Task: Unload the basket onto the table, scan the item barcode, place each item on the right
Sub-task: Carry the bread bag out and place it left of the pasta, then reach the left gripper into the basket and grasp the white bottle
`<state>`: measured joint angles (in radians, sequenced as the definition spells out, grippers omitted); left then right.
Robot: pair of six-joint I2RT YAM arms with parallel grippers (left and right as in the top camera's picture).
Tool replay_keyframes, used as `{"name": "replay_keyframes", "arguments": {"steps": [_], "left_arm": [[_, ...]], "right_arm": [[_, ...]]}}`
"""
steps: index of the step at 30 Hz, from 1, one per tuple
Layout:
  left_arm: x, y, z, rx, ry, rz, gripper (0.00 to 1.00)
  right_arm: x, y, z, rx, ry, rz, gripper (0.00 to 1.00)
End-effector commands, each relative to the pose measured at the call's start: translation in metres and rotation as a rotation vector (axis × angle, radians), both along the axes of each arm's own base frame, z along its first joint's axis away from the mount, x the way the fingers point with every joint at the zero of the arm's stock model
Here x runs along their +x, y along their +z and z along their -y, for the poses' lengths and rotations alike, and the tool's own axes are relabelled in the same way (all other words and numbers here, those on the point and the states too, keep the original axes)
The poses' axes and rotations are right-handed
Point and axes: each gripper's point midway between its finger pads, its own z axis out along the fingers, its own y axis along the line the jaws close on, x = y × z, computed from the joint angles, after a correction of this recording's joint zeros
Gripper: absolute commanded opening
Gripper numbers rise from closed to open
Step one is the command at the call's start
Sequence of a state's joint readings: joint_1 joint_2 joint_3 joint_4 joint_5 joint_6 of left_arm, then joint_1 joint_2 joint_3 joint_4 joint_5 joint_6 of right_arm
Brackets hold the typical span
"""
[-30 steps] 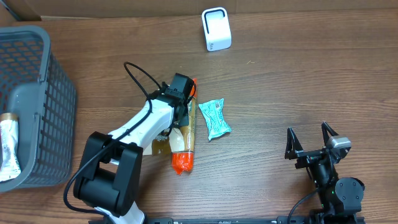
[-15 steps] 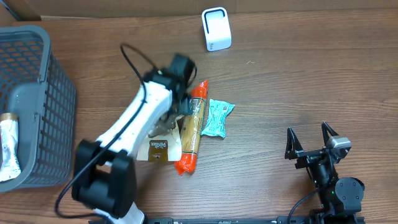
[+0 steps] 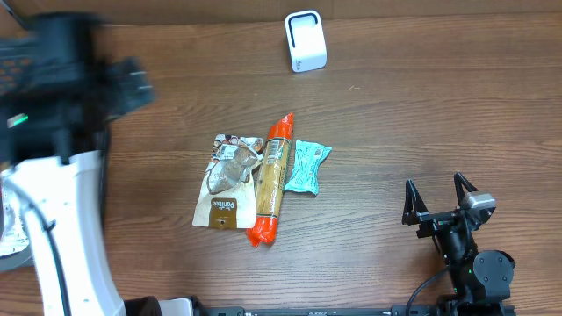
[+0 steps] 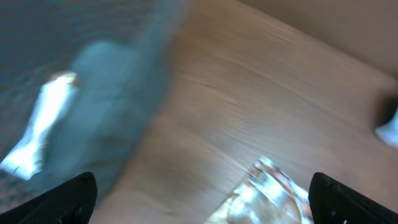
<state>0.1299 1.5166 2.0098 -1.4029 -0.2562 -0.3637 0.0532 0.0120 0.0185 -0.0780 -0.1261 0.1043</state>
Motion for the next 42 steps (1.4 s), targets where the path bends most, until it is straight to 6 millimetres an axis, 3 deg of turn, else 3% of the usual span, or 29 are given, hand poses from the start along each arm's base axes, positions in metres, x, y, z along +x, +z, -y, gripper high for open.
{"name": "replay_keyframes", "arguments": {"steps": [1,7,11,15,18,26,32,37,42], "left_arm": [[-0.041,0.019,-0.068,-0.006,0.253,0.069,1.0],[-0.079,0.018,-0.15,0.055,0.517,0.097,1.0],[-0.072,-0.008,-0.176,0.133,0.456,0.024,1.0],[-0.057,-0.05,-0.191,0.238,0.263,-0.122,1.0],[-0.044,-0.094,-0.196,0.265,0.071,-0.242,0.99],[-0.036,-0.176,-0.232,0.148,0.147,-0.33,1.0],[-0.03,-0.235,-0.243,0.085,0.132,-0.43,0.95],[-0.025,-0.258,-0.256,0.1,0.119,-0.459,0.95],[-0.021,-0.255,-0.269,0.153,0.089,-0.446,0.98]], "right_arm": [[0.0,-0.003,0.0,-0.001,-0.001,0.0,1.0],[0.0,-0.003,0.0,-0.001,0.0,0.0,1.0],[0.0,-0.003,0.0,-0.001,-0.001,0.0,1.0],[0.0,-0.003,0.0,-0.001,0.0,0.0,1.0],[0.0,-0.003,0.0,-0.001,-0.001,0.0,1.0],[0.0,-0.003,0.0,-0.001,-0.001,0.0,1.0],[0.0,-0.003,0.0,-0.001,-0.001,0.0,1.0],[0.0,-0.003,0.0,-0.001,0.0,0.0,1.0],[0.0,-0.003,0.0,-0.001,-0.001,0.0,1.0]]}}
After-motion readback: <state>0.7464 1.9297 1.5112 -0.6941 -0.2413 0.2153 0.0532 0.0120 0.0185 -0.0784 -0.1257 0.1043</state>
